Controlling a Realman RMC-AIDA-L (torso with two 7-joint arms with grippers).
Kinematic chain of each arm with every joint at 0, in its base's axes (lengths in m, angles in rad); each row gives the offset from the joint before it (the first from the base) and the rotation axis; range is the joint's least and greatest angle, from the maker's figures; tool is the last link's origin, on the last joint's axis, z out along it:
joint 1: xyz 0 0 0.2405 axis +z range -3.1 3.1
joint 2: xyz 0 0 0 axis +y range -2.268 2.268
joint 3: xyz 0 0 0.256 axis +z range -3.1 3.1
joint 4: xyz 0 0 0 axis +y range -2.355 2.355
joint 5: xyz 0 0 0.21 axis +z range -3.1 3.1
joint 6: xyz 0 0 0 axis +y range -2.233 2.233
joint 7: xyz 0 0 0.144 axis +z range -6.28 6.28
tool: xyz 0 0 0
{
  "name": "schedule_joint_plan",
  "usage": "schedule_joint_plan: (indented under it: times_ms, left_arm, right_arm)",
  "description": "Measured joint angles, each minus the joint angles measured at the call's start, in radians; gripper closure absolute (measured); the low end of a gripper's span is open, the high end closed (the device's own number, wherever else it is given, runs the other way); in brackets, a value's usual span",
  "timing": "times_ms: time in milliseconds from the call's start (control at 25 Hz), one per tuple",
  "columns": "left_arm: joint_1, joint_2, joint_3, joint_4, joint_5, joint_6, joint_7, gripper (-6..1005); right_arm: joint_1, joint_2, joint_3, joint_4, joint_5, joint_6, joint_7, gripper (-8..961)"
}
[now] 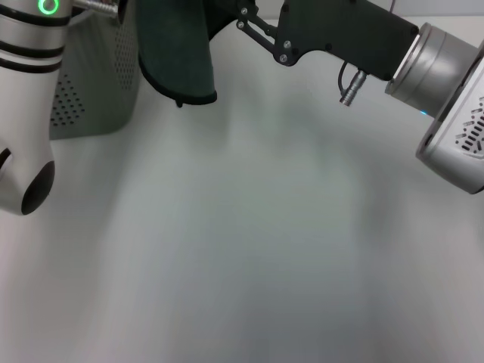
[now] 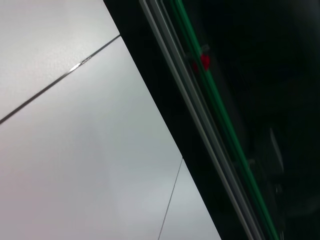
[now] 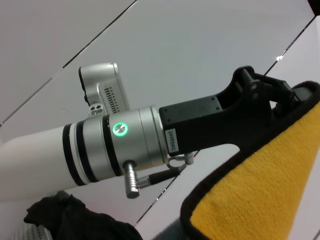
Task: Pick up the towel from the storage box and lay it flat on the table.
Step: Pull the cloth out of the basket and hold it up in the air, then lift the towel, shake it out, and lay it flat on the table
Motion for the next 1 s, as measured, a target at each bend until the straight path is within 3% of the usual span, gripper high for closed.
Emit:
schedule_joint_plan:
  times_ms: [480, 640, 800, 880, 1000]
  left_arm:
    - [0.021, 0.0, 0.004, 0.002, 0.01, 0.001, -0.001, 986]
    - [0.054, 0.0, 0.038, 0.02, 0.054, 0.007, 0.016, 986]
    - [0.158, 0.004, 0.109, 0.124, 0.154, 0.011, 0.016, 986]
    - [0.23, 0.008, 0.16, 0.205, 0.198, -0.003, -0.007, 985]
    - [0.343, 0.011, 0.213, 0.306, 0.225, -0.036, -0.054, 984]
  right_arm:
    - [-0.011, -0.002, -0.028, -0.001, 0.02, -0.04, 0.003, 718]
    - [-0.014, -0.005, -0.045, -0.024, 0.023, -0.057, 0.036, 873]
    - [-0.055, -0.022, -0.045, -0.181, -0.055, -0.188, 0.298, 953]
    - [-0.094, -0.036, -0.016, -0.285, -0.171, -0.264, 0.495, 953]
    - [-0.137, -0.051, 0.086, -0.433, -0.469, -0.281, 0.921, 953]
